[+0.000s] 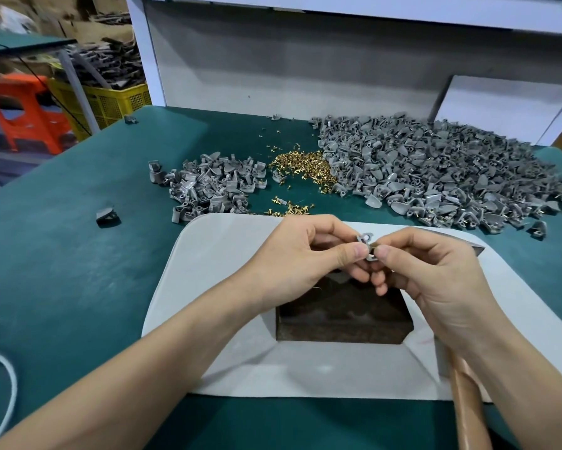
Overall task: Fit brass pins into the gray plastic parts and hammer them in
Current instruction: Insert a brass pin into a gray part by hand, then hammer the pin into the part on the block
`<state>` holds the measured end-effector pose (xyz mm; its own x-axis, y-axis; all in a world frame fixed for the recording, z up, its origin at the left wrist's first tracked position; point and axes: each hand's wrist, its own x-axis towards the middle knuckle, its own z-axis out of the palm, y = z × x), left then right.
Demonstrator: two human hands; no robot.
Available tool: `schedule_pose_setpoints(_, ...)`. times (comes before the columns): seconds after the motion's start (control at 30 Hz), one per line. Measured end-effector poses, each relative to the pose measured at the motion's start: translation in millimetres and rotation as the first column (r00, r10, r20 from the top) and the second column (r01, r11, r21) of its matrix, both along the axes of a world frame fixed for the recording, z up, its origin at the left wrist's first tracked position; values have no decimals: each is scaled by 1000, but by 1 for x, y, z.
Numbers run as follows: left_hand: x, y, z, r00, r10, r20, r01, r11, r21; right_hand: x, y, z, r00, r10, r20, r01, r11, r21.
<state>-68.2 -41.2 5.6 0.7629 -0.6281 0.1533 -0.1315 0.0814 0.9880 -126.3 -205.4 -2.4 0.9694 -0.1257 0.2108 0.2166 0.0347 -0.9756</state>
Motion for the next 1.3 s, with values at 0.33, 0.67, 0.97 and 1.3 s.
schedule_pose_setpoints(0.33, 0, 0, -1, 1000, -20, -2, 20, 1000, -16, -1, 5, 1, 998, -51, 25, 53, 998, -46)
schedule_pose_setpoints(0.67, 3, 5, -6, 977, -6, 211, -23, 991, 136, 2, -62, 6, 708, -694, 133, 492, 350, -797)
schedule_pose_setpoints(0.97, -9, 7, -9, 899, 0, 438, -142, 946, 292, 1, -62, 9, 572, -761, -307, 238, 512, -825)
schedule_pose_setpoints(1.3, -14, 7, -17, 878, 205, 433, -342, 901, 267, -44, 6, 77, 858, -287, -426, 26, 853, -521)
